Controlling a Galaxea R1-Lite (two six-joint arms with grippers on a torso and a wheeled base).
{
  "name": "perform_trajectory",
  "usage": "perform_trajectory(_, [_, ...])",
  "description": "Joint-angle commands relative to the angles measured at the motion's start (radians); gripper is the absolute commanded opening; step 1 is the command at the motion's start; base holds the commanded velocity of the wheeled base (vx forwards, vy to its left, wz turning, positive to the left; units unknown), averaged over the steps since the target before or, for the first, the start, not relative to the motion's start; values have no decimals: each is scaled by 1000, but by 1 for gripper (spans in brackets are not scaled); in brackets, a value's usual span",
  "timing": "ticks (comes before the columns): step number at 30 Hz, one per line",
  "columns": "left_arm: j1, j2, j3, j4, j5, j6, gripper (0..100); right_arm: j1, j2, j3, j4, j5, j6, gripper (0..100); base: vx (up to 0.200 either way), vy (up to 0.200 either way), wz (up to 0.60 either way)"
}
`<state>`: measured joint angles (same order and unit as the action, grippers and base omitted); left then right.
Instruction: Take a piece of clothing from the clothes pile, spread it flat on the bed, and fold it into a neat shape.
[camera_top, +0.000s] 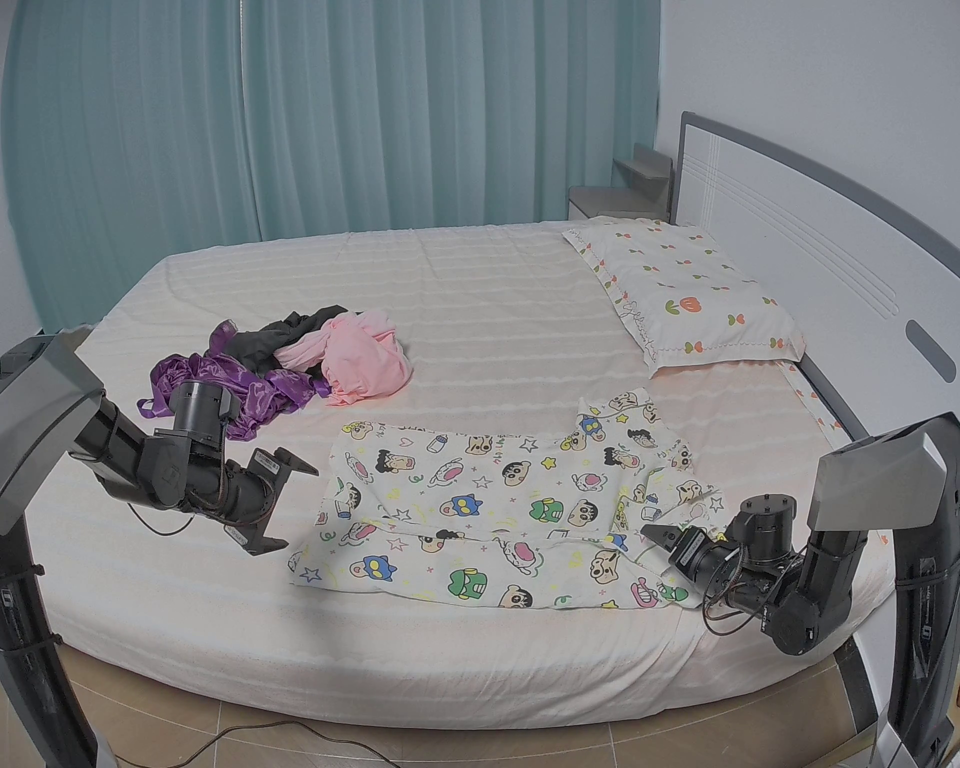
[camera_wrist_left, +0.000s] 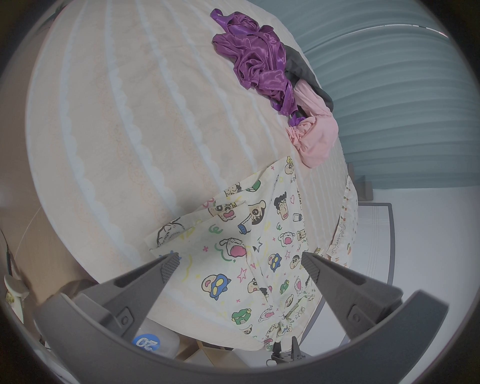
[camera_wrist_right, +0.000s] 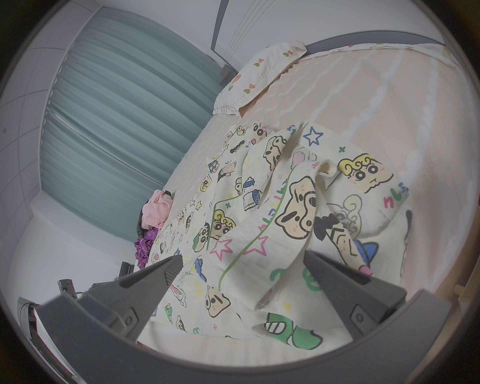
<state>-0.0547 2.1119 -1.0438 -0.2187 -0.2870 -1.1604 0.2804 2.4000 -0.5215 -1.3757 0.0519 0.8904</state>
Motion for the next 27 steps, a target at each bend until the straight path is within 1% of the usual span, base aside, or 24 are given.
perform_trajectory(1, [-1, -10, 5, -1, 0, -2, 100, 2, -4, -31, 44, 0, 1, 100, 0, 0, 0])
perform_trajectory(2, [-1, -10, 5, -1, 0, -2, 100, 2, -5, -32, 44, 0, 2, 0, 0, 0, 0])
perform_trajectory(6, [-1, -10, 5, -2, -1, -2, 100, 2, -5, -25, 35, -1, 5, 0, 0, 0, 0])
perform_trajectory(12, [-1, -7, 5, -2, -1, -2, 100, 3, -21, -15, 35, -83, 4, 0, 0, 0, 0])
perform_trajectory(16, [-2, -7, 5, -2, -1, -2, 100, 8, -62, 15, 37, -92, 4, 0, 0, 0, 0])
perform_trajectory(20, [-2, -7, 5, -2, -1, -1, 100, 45, -150, 69, 37, -104, 4, 0, 0, 0, 0])
perform_trajectory(24, [-2, -7, 5, -2, -1, -1, 100, 102, -209, 89, 47, -142, 2, 0, 0, 0, 0])
perform_trajectory(25, [-2, -7, 5, -2, -1, -1, 100, 102, -209, 89, 47, -142, 2, 0, 0, 0, 0])
perform_trajectory(26, [-2, -7, 7, -2, -1, -1, 100, 123, -228, 89, 55, -165, -1, 0, 0, 0, 0])
perform_trajectory(27, [-2, -7, 7, -2, -1, -1, 100, 132, -231, 90, 63, -175, -1, 0, 0, 0, 0])
